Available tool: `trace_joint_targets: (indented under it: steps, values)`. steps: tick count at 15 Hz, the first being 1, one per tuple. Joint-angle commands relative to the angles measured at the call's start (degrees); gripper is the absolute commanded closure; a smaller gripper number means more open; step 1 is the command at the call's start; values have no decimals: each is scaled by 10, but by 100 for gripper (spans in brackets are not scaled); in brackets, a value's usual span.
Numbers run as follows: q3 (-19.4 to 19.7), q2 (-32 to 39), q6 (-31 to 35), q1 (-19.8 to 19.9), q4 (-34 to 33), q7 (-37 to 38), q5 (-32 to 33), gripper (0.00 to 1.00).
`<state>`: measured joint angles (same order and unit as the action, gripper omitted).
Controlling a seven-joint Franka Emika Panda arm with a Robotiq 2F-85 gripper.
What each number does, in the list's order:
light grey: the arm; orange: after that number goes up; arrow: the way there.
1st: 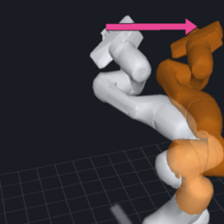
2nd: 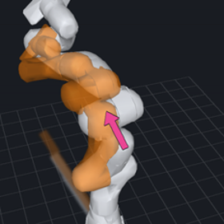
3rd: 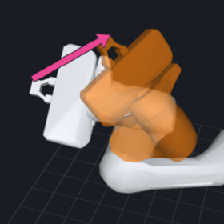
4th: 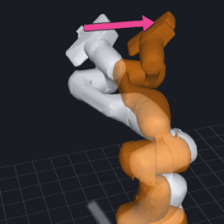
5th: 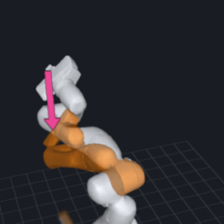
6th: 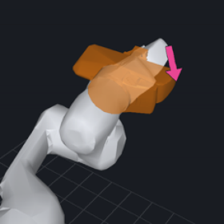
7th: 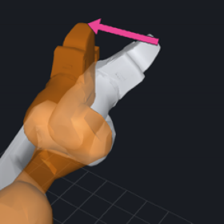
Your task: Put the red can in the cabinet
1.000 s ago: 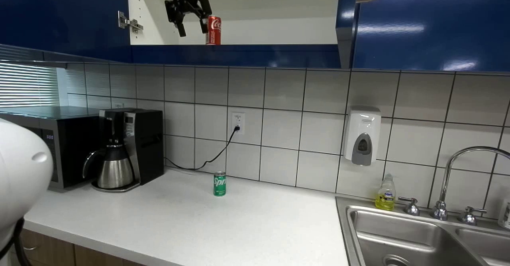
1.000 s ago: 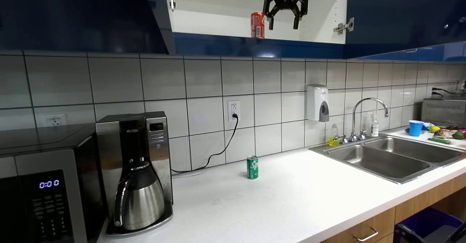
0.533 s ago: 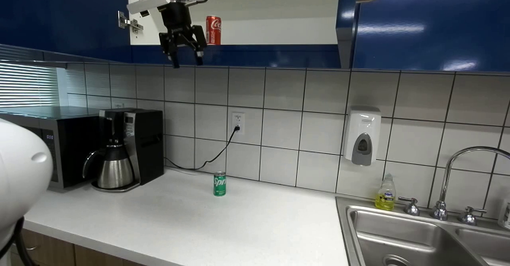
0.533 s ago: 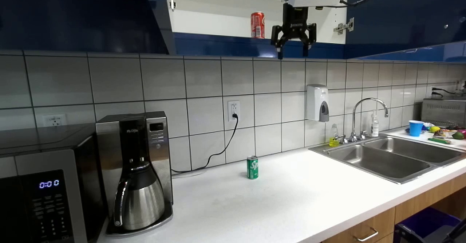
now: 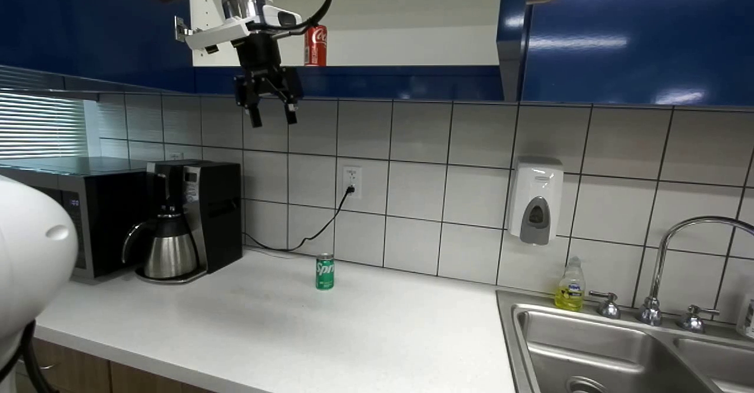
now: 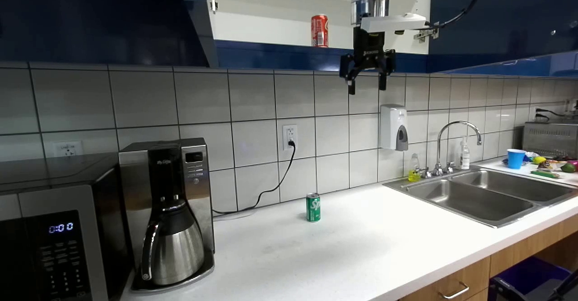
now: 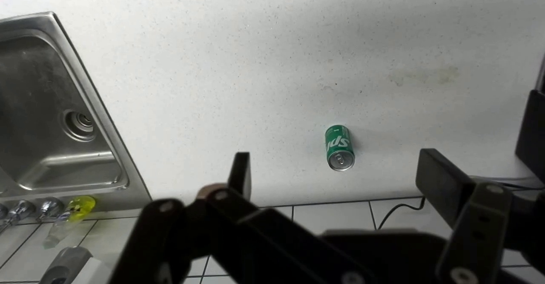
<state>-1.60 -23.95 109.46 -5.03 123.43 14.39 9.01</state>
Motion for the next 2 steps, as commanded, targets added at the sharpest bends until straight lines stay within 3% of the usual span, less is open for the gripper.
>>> trace_joint_targets:
  steps: [1,2]
  values:
    - [-15,0,0,18,-1,-6,-7,0]
    - [-15,-1,0,18,-1,-6,-7,0]
